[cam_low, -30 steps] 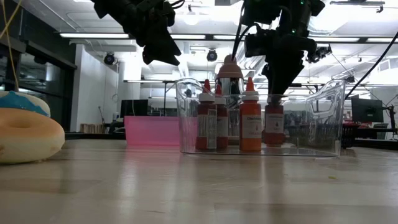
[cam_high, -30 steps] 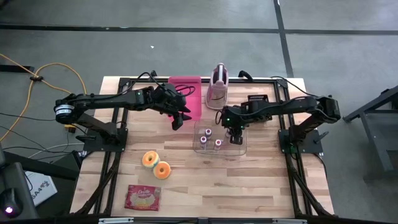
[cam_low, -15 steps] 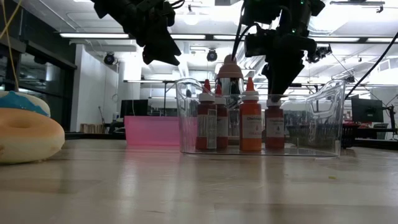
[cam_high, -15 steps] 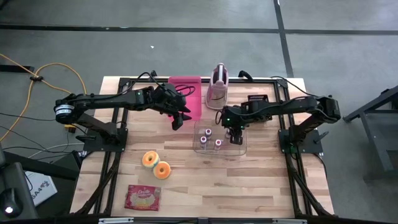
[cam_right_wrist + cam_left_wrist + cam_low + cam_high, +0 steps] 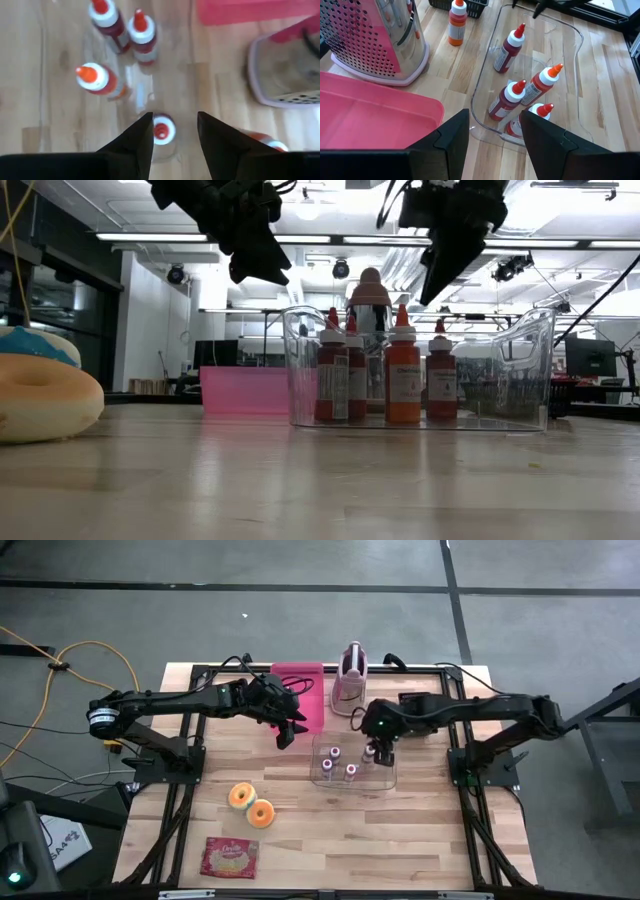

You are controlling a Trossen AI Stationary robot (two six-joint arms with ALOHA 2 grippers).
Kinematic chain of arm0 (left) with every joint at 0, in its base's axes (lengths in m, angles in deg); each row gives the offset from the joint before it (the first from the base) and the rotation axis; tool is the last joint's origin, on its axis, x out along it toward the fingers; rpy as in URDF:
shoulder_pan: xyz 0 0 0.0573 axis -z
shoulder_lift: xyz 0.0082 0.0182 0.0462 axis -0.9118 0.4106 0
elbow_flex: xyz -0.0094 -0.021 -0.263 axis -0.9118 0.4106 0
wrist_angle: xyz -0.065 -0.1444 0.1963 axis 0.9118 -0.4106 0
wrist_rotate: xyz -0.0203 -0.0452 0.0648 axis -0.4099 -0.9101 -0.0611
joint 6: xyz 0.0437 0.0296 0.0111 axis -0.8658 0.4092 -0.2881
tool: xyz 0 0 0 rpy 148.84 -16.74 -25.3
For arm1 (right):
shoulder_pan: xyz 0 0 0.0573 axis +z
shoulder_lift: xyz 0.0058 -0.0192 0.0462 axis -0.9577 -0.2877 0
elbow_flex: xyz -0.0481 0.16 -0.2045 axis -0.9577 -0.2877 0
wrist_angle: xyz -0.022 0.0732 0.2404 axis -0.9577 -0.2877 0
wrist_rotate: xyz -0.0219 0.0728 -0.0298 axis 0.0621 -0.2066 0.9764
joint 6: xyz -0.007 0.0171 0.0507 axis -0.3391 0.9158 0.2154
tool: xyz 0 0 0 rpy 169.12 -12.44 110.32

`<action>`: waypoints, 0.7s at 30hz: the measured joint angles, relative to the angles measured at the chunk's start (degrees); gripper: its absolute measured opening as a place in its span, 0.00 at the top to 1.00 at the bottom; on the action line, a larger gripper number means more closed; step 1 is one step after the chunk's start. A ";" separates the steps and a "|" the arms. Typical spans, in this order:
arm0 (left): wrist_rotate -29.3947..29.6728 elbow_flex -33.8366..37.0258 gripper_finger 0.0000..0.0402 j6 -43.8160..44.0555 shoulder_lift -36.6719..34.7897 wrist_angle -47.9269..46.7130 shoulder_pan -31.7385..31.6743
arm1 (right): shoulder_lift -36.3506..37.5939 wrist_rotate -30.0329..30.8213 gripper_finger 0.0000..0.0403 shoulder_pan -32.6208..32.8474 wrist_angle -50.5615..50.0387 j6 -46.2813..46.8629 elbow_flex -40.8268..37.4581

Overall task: Pick & Place Food Item
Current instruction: Put the orange food coloring bottle into the transparent bin

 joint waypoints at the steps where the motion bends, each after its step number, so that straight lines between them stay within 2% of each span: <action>1: -0.01 0.00 0.57 0.01 0.00 0.00 0.02 | 0.41 0.56 0.66 -0.24 -0.03 0.36 0.00; 10: -0.01 0.00 0.57 0.00 0.00 -0.02 0.00 | 1.45 1.65 0.65 -5.23 -0.16 4.84 0.01; 21: 0.00 0.00 0.57 0.01 0.00 -0.01 0.01 | 1.41 2.31 0.65 -14.92 -9.02 4.38 5.46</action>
